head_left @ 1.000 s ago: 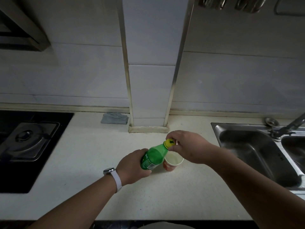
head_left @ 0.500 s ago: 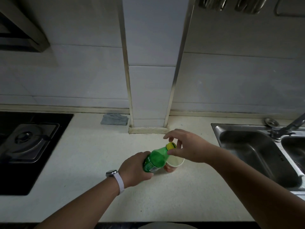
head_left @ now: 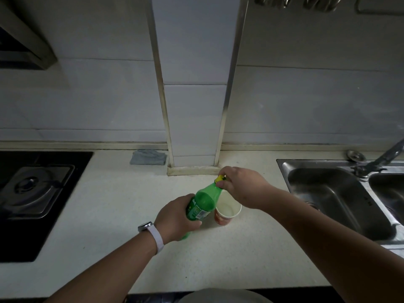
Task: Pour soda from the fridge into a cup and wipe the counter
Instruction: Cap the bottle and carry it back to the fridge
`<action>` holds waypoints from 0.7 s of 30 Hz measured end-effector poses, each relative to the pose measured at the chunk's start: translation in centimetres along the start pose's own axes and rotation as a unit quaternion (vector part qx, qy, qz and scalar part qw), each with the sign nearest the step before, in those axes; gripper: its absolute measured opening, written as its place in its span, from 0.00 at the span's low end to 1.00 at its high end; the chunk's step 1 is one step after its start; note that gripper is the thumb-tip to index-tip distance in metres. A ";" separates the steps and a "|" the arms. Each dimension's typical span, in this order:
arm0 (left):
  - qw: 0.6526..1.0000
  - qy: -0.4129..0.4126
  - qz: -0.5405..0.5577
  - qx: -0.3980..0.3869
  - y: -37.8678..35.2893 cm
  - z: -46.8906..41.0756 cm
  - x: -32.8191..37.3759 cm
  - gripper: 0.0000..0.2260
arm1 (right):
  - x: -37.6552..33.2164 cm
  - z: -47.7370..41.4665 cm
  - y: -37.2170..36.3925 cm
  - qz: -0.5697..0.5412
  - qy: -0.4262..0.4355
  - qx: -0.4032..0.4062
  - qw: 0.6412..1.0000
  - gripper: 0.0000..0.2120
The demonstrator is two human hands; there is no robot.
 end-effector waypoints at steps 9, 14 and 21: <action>1.000 0.007 -0.012 0.009 -0.4 0.6 0.4 0.19 | 0.2 0.8 -0.4 0.002 0.007 0.009 1.000 0.18; 1.000 0.013 0.019 -0.001 0.1 0.9 0.7 0.23 | 0.9 2.0 -0.1 -0.110 0.020 0.051 0.992 0.16; 0.994 0.002 0.108 0.014 2.2 1.3 2.7 0.25 | 2.1 3.4 -0.7 -0.254 -0.038 0.123 0.958 0.11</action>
Point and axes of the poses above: each hand's wrist, its own z-axis away from the middle knuckle, its own y-axis out of the back of the hand, x = y × z, the point moved 3 cm from there along -z, towards the middle knuckle, and after that the axes turned 12 degrees about y, right-handed, at the moved point
